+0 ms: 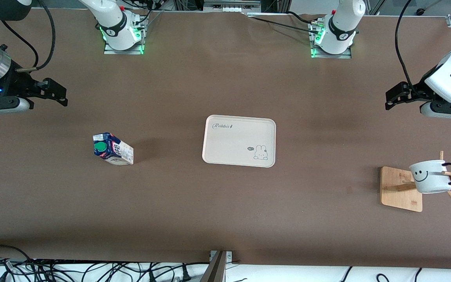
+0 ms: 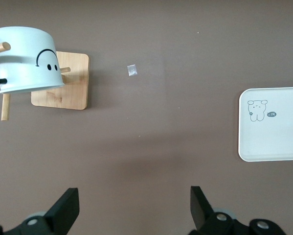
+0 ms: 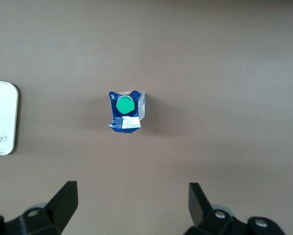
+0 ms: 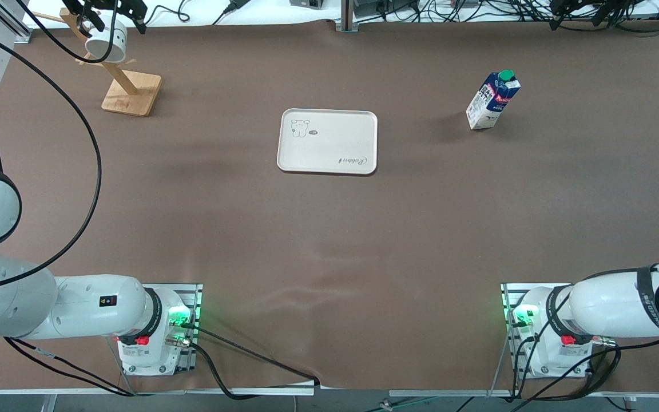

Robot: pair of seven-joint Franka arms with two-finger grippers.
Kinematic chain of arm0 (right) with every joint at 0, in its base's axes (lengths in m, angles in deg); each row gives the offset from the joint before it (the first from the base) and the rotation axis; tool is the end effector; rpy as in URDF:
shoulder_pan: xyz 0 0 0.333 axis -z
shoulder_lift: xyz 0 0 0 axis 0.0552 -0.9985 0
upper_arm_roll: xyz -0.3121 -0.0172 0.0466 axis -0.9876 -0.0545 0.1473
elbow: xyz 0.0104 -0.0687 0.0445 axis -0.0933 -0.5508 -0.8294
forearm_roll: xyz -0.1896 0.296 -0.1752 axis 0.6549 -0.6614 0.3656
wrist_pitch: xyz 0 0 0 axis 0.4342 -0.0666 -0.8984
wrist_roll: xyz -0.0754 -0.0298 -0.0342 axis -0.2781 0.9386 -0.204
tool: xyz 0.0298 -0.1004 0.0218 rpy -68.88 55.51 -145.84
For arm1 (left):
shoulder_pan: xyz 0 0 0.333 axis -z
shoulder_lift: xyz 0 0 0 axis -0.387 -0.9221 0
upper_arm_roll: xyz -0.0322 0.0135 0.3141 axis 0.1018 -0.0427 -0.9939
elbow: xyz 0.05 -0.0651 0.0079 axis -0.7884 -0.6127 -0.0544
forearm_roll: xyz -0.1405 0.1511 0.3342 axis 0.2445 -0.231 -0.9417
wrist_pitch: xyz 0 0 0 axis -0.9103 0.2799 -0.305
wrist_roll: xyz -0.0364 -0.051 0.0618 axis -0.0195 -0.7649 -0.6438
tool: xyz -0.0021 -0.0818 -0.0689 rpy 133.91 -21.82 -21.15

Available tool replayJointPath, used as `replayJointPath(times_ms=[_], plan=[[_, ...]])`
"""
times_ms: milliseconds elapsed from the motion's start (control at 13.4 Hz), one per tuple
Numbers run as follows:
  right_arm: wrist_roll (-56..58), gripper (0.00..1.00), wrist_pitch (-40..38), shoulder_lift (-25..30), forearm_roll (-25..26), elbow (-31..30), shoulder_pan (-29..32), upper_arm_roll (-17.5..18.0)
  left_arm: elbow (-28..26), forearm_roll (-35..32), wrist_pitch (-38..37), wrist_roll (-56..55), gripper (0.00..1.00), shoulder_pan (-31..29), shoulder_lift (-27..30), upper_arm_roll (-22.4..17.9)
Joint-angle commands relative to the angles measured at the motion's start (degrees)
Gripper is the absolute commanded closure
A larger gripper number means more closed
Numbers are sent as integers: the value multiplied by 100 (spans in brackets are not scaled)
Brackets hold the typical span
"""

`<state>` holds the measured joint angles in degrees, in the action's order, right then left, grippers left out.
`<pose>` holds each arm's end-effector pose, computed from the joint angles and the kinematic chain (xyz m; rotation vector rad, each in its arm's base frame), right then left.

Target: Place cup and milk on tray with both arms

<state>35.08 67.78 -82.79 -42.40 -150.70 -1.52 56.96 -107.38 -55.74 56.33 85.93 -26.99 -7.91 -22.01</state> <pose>0.5671 0.0467 0.5844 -3.1331 -0.1582 -0.0172 0.5682 -0.0319 0.5885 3.1350 -0.1313 0.0050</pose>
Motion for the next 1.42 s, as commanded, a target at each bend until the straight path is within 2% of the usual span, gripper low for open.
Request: replayJointPath(times_ms=[0, 1043, 1341], plan=[[-149, 0, 24, 73, 120, -54, -16, 28, 216, -28, -162, 97, 0, 9, -97, 4], [-132, 0, 42, -58, 77, 76, -33, 46, 277, -28, -171, 97, 0, 18, -132, 57], [-141, 0, 60, -504, 156, 67, -139, 46, 277, -36, -162, 97, 0, 18, -141, 74]])
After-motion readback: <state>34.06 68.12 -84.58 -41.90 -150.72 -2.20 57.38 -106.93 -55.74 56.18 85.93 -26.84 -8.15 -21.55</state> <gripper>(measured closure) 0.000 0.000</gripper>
